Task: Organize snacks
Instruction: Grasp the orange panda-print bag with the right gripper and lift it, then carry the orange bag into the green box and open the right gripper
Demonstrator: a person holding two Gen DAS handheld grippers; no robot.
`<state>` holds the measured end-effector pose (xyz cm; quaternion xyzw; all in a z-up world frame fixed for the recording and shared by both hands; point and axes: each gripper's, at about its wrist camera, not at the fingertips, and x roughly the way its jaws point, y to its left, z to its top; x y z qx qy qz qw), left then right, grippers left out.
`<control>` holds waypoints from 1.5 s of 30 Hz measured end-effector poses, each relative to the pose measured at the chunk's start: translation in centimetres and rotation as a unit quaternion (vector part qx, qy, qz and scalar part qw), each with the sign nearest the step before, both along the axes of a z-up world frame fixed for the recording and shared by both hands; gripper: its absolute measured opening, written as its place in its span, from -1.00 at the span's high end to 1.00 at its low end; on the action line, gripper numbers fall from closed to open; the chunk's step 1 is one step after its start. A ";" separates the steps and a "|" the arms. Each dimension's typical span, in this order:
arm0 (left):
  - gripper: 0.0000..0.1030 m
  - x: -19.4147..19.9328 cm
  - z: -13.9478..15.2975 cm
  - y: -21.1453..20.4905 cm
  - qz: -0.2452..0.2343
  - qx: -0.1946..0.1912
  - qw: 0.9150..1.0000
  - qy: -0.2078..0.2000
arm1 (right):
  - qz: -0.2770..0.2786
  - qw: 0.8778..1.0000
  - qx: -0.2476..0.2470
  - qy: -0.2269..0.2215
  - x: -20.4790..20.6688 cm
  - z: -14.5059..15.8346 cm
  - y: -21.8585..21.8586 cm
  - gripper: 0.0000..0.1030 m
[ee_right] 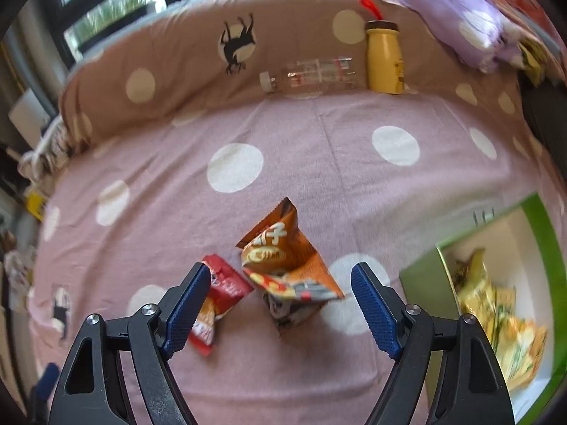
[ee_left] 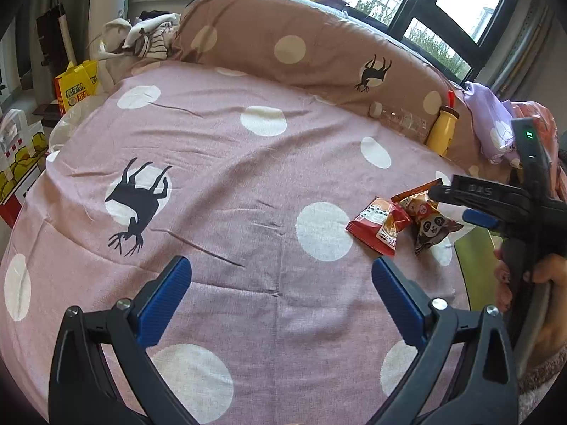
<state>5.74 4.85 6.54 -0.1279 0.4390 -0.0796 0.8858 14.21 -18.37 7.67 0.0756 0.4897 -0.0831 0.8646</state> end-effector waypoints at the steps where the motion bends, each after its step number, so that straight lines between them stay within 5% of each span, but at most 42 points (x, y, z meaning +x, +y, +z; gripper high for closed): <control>1: -0.98 0.0 -0.1 0.0 0.001 0.000 1.000 0.003 | 0.009 1.000 -0.013 0.010 0.6 -0.4 0.3 -0.58; 5: -0.98 0.2 -0.3 -0.1 0.000 0.001 1.000 0.007 | 0.031 0.998 -0.045 0.038 2.0 -1.9 0.5 -0.23; 15: -0.98 0.4 -0.7 -0.7 -0.011 0.003 1.000 0.018 | 0.006 0.998 0.063 0.014 -1.2 -1.2 -2.4 0.33; 22: -0.98 0.3 -0.9 -0.9 -0.012 0.010 1.000 0.023 | 0.041 0.987 0.152 -0.022 -6.6 0.4 -0.9 0.33; 32: -0.98 0.1 -1.1 -1.8 -0.026 0.023 0.999 0.028 | 0.052 0.966 0.244 0.065 -9.8 -4.1 1.2 0.32; 35: -0.98 -0.1 -1.1 -2.4 -0.034 0.023 0.999 0.025 | 0.042 0.965 0.253 0.057 -10.1 -3.8 1.1 0.29; 39: -0.98 -0.2 -1.4 -3.4 -0.051 0.023 0.998 0.029 | 0.035 0.967 0.251 0.027 -10.8 -2.8 0.3 -0.19; 45: -0.98 -0.8 -1.6 -5.3 -0.098 -0.029 0.994 0.041 | 0.028 0.962 0.271 -0.003 -11.2 -2.5 -1.2 -0.21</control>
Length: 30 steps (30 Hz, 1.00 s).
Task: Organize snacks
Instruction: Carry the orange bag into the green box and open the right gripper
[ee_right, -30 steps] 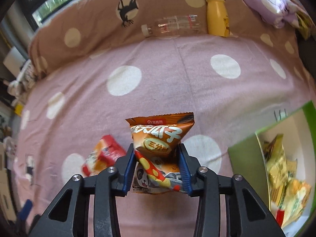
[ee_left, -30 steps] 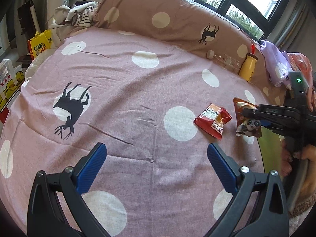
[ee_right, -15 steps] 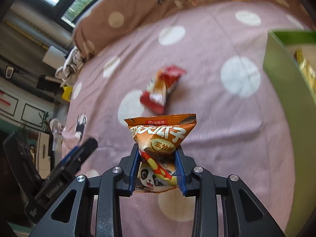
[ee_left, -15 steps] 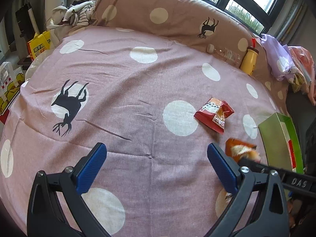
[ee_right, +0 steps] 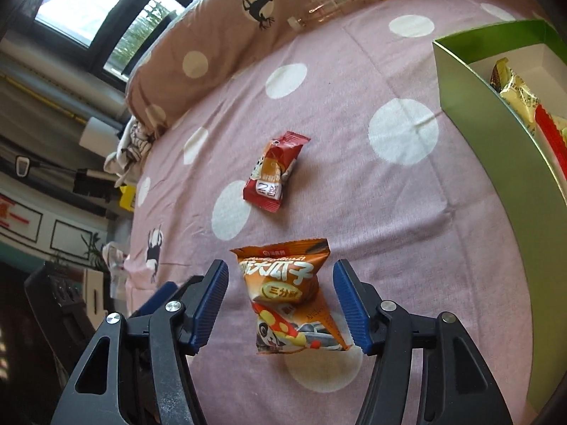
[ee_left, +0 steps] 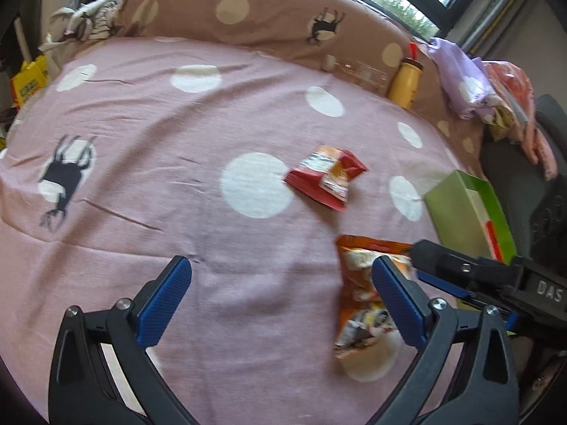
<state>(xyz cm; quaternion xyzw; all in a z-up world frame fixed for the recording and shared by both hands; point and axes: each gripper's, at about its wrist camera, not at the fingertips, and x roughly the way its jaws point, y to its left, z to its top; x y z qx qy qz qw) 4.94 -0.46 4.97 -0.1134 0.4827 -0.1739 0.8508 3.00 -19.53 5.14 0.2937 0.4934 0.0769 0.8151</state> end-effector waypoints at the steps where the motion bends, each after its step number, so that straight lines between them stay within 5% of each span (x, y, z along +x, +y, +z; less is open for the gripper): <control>1: -0.98 -0.2 0.1 -0.3 -0.006 -0.007 1.000 0.000 | 0.002 1.000 0.002 0.000 0.0 -0.1 -0.1 -0.21; 15: -0.87 -1.1 -1.7 -5.0 -0.097 -0.034 0.994 0.023 | 0.028 0.996 0.083 0.018 0.7 -2.4 -0.6 -0.21; 22: -0.45 -0.4 -3.2 -5.9 -0.115 -0.050 0.991 0.041 | 0.050 0.997 0.052 0.040 1.3 -3.5 0.7 -0.11; 26: 0.02 -0.8 -2.9 -6.3 -0.137 -0.072 0.987 0.032 | 0.046 0.998 0.027 0.040 1.4 -3.6 1.2 -0.08; 30: 0.07 -1.2 -1.9 -6.5 -0.142 -0.073 0.987 0.010 | 0.042 0.999 0.014 0.030 1.2 -3.0 1.0 -0.04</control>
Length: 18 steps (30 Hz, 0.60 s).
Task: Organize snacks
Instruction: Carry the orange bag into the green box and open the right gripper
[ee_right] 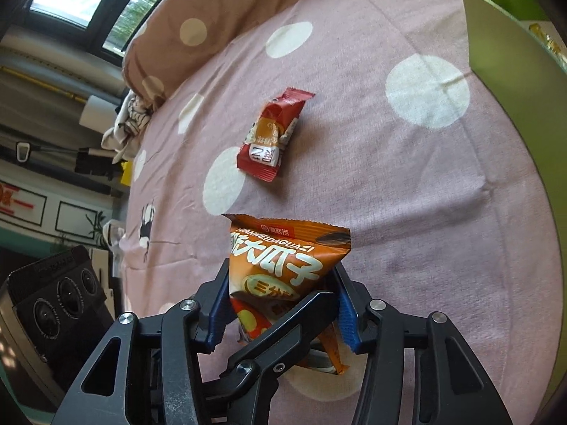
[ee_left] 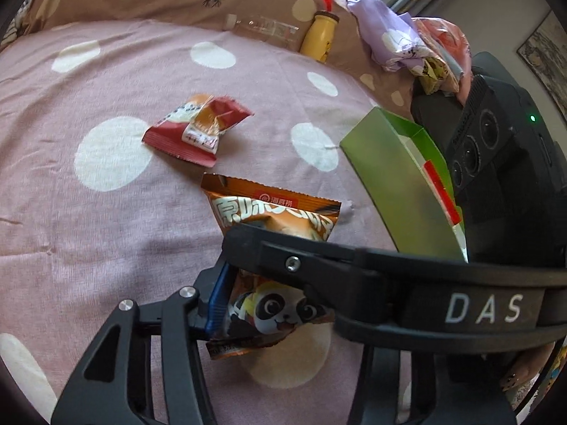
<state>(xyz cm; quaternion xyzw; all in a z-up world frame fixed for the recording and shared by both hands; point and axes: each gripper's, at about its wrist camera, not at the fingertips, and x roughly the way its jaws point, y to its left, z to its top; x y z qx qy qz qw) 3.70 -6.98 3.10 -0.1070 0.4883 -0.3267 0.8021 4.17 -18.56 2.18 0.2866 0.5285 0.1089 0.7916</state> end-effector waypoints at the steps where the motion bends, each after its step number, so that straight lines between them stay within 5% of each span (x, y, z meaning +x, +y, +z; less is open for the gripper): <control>1: 0.07 -0.2 0.5 0.0 0.000 -0.001 1.000 -0.009 | -0.001 1.000 -0.003 -0.006 -0.1 0.4 -0.1 -0.04; 9: 0.12 -2.0 4.4 -1.1 0.003 -0.026 0.995 -0.094 | -0.014 0.996 -0.022 -0.088 -2.2 4.9 -0.9 -0.04; 18: 0.11 -2.9 8.0 -9.4 -0.069 -0.012 0.985 -0.156 | -0.112 0.982 0.003 -0.149 -5.3 7.8 -8.3 -0.04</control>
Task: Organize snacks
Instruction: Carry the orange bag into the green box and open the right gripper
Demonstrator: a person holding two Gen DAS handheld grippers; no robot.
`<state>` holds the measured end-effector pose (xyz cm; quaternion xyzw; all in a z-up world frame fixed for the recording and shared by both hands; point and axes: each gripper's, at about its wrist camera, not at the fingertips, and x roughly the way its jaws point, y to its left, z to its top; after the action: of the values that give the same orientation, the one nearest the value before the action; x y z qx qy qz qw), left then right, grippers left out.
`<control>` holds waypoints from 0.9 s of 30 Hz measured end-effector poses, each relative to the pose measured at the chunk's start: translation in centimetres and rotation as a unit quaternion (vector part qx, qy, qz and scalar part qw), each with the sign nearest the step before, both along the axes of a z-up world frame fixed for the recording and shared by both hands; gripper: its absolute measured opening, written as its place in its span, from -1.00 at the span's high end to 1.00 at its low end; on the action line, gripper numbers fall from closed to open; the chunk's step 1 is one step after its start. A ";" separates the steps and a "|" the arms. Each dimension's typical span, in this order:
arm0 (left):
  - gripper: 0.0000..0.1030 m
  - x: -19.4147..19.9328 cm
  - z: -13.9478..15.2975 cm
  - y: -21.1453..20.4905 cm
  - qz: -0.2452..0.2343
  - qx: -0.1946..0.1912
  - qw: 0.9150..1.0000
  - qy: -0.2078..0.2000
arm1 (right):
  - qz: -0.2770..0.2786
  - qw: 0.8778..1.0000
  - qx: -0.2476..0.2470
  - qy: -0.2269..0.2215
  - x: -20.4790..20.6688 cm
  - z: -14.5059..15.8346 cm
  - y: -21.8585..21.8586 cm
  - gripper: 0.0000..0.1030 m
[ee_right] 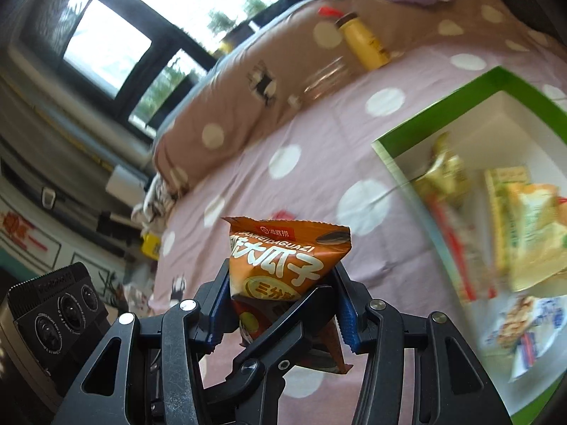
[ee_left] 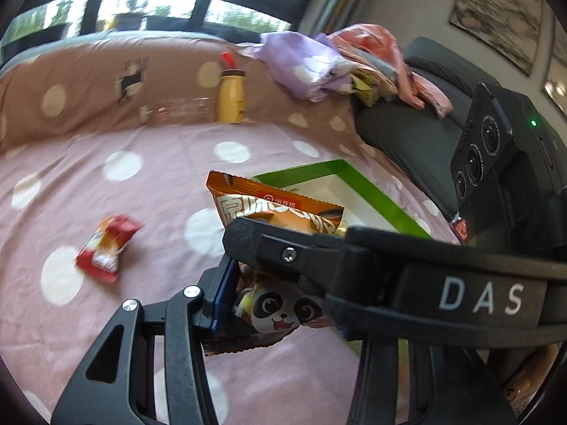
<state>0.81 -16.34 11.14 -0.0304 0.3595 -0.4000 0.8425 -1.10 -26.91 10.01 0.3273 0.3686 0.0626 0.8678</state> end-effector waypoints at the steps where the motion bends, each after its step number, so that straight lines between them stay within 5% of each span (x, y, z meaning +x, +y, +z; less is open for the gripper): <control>1: 0.11 -0.2 0.3 -1.1 -0.013 0.003 1.000 -0.007 | -0.012 1.000 0.004 -0.006 -0.5 0.2 -1.0 -0.04; 10: 0.12 -2.2 1.5 -10.0 -0.114 0.018 0.993 -0.040 | -0.136 0.989 0.043 -0.050 -5.8 0.6 -9.3 -0.05; 17: 0.13 -2.9 1.4 -15.2 -0.176 0.028 0.983 -0.033 | -0.227 0.969 0.081 -0.060 -9.2 -0.3 -13.2 -0.05; 27: 0.13 -2.8 0.0 -17.6 -0.206 0.033 0.978 -0.002 | -0.288 0.951 0.100 -0.048 -10.9 -1.6 -15.5 -0.05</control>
<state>-1.98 -33.94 11.12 0.0733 0.3693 -0.5530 0.7433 -12.03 -42.42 8.45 0.5011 0.2080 -0.1379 0.8286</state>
